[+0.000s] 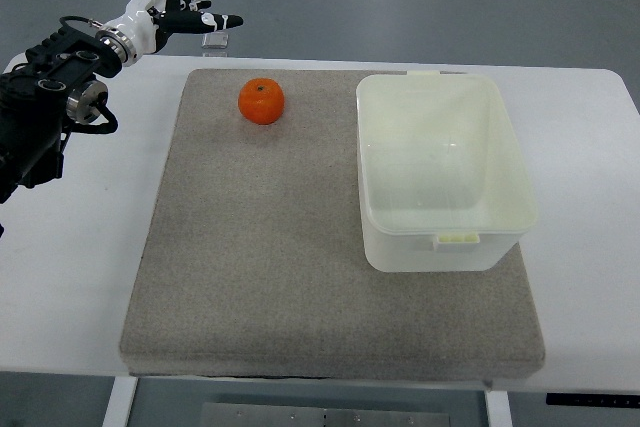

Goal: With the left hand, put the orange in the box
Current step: 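Swing the left hand over the mat toward the orange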

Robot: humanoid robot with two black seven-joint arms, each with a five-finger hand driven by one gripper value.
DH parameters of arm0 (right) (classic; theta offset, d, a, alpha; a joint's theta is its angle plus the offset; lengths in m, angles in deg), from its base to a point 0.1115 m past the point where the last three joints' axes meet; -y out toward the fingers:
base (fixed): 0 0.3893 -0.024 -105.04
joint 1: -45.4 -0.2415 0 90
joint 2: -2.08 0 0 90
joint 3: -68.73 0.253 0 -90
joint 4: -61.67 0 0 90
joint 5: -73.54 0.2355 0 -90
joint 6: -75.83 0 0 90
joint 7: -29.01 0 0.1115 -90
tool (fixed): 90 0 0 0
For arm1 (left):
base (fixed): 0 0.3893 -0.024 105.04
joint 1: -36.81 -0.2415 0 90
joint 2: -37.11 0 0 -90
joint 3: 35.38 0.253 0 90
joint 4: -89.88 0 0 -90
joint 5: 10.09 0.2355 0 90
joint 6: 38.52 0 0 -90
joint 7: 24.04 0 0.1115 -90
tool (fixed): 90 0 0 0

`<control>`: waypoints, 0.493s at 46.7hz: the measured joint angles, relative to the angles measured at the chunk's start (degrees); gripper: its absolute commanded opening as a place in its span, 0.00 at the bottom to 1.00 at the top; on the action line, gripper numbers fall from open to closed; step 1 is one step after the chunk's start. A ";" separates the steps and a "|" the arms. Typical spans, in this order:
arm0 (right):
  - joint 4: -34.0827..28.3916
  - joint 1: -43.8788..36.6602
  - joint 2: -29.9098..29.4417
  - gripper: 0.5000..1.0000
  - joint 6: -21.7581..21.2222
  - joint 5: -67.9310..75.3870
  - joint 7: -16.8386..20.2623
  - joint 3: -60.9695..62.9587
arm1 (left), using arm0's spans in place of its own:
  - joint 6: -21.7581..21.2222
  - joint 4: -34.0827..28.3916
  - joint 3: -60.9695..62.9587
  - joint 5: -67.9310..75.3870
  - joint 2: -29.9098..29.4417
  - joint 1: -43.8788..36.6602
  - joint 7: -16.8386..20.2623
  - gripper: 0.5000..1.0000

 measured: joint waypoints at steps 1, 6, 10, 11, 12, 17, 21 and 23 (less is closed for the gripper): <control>0.00 0.00 0.00 0.85 0.00 0.00 0.00 0.00 | 0.29 0.00 1.37 0.01 0.00 0.56 0.00 0.99; 0.00 0.00 0.00 0.85 0.00 0.00 0.00 0.00 | 1.92 0.00 8.67 1.87 0.01 3.34 0.07 0.99; 0.00 0.00 0.00 0.85 0.00 0.00 0.01 0.00 | 3.28 -0.03 13.11 7.14 0.02 5.16 0.10 0.99; 0.00 0.00 0.00 0.85 0.00 0.00 0.01 0.00 | 3.69 -0.03 13.69 8.76 0.02 5.42 0.11 0.99; 0.00 0.00 0.00 0.85 0.00 0.00 0.01 0.00 | 4.14 -0.04 14.04 10.54 0.02 5.64 0.12 0.99; 0.00 0.00 0.00 0.85 0.00 0.00 0.00 0.00 | 4.96 -0.06 14.33 21.09 0.09 6.55 1.12 0.98; 0.00 0.00 0.00 0.85 0.00 0.00 0.01 0.00 | 4.46 -0.06 14.34 28.84 0.10 6.66 3.67 0.99; 0.00 0.00 0.00 0.85 0.00 0.00 0.01 0.00 | 4.04 -0.06 14.34 32.29 0.13 6.66 5.74 0.99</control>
